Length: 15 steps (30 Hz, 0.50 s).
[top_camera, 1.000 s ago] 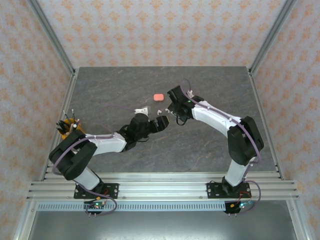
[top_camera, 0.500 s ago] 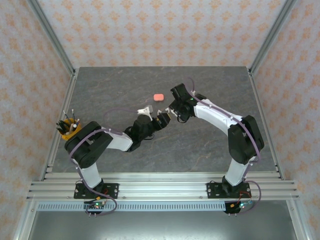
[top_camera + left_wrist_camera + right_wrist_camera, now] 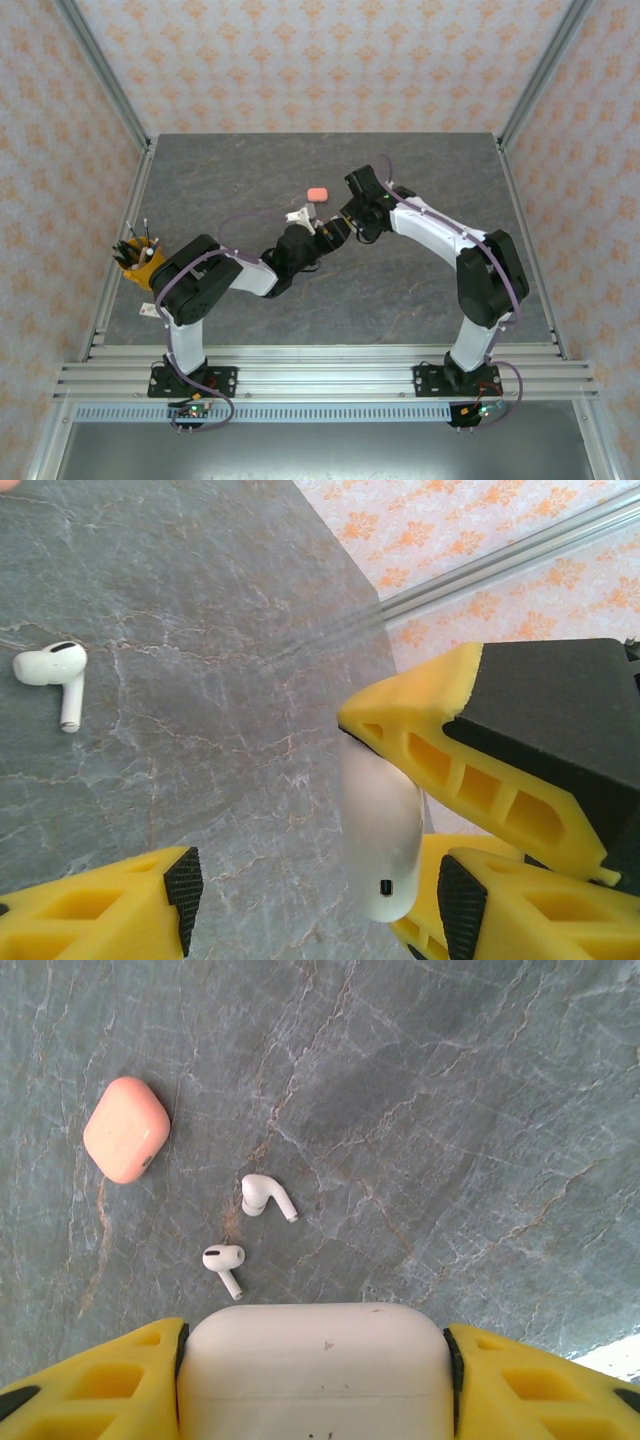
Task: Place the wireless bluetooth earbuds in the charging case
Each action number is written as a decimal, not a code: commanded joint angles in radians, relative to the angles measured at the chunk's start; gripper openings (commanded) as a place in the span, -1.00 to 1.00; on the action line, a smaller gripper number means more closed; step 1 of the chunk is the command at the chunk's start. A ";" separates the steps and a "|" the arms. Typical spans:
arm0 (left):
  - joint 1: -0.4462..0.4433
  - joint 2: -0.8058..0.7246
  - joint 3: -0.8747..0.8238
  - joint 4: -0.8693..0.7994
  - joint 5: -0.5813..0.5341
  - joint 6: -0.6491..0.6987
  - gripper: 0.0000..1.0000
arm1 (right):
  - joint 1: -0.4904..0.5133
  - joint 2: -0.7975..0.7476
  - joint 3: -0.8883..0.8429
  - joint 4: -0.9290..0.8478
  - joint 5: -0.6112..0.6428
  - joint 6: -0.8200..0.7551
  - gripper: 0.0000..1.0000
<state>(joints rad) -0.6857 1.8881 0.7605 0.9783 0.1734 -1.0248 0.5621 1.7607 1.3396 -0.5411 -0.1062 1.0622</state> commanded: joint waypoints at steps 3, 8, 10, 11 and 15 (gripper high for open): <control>-0.014 0.052 0.056 0.067 0.001 -0.012 0.26 | 0.007 0.016 0.031 0.005 -0.017 0.006 0.10; -0.023 0.054 0.057 0.077 -0.003 -0.011 0.28 | 0.001 0.017 0.028 0.012 -0.024 0.017 0.09; -0.026 0.052 0.059 0.073 -0.004 -0.006 0.29 | -0.002 0.020 0.030 0.013 -0.031 0.023 0.09; -0.027 0.053 0.061 0.071 -0.010 -0.005 0.29 | -0.003 0.020 0.030 0.016 -0.034 0.025 0.09; -0.028 0.066 0.071 0.072 -0.023 -0.007 0.27 | -0.004 0.020 0.028 0.017 -0.042 0.030 0.08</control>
<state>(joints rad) -0.7074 1.9381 0.8055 1.0122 0.1757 -1.0321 0.5583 1.7638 1.3411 -0.5331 -0.1425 1.0744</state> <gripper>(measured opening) 0.642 0.549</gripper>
